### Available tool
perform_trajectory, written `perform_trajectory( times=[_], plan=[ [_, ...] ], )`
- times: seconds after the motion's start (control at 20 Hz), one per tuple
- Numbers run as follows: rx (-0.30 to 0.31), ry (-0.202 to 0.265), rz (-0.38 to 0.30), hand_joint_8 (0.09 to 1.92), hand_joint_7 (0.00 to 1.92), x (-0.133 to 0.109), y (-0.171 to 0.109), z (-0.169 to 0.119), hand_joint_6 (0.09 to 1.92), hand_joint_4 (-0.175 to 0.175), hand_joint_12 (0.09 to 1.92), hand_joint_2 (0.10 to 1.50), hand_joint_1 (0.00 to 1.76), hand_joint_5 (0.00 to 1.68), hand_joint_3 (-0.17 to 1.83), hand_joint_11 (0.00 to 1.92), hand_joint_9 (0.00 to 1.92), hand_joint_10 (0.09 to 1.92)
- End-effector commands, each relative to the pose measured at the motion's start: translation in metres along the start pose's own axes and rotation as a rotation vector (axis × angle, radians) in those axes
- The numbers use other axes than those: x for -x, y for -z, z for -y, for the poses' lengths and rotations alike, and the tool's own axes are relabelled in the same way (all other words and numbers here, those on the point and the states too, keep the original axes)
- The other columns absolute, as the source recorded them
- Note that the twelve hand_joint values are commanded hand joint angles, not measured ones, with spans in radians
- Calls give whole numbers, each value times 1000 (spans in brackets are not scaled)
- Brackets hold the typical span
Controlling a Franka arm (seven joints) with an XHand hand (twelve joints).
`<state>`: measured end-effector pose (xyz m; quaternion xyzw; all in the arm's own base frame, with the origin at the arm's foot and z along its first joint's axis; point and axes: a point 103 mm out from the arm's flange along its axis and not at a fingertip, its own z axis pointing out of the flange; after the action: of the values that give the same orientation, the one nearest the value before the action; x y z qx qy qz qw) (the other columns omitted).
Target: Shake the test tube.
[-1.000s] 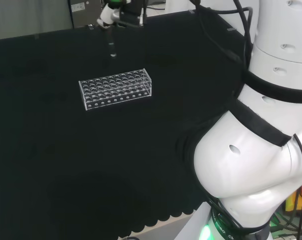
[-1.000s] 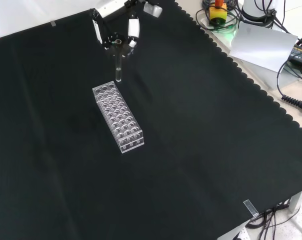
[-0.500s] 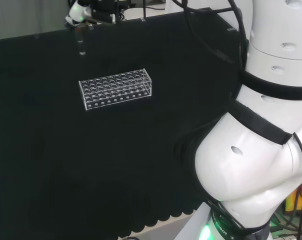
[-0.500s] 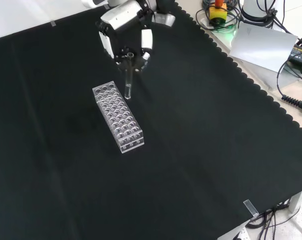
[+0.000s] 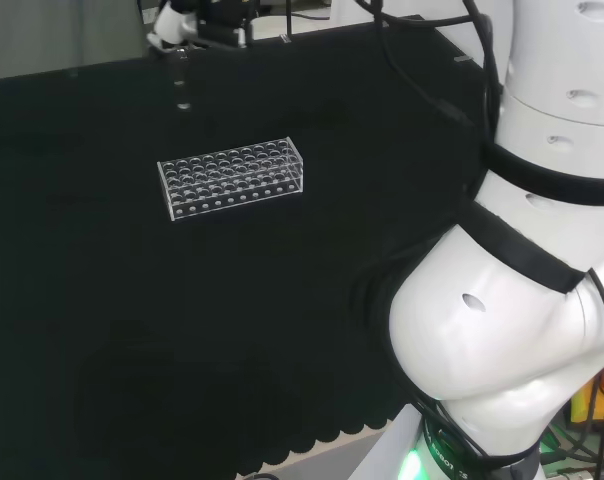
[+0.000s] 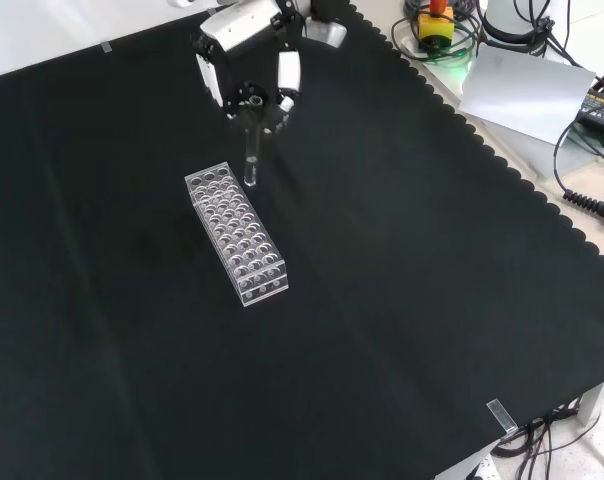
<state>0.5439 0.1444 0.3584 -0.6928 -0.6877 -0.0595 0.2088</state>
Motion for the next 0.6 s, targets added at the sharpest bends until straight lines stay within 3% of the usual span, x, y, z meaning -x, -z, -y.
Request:
perform_trajectory(
  times=[0.05,0.35,0.6],
  plan=[
    [40,-150,30,419,1761,85,23,12,369,-175,849,635,1240,1417,616,1351,1692,723],
    [70,-279,84,418,1761,152,45,29,368,-175,849,635,1240,1418,616,1350,1691,724],
    [78,-332,108,417,1762,175,52,34,368,-175,849,634,1240,1418,617,1350,1691,725]
  ],
)
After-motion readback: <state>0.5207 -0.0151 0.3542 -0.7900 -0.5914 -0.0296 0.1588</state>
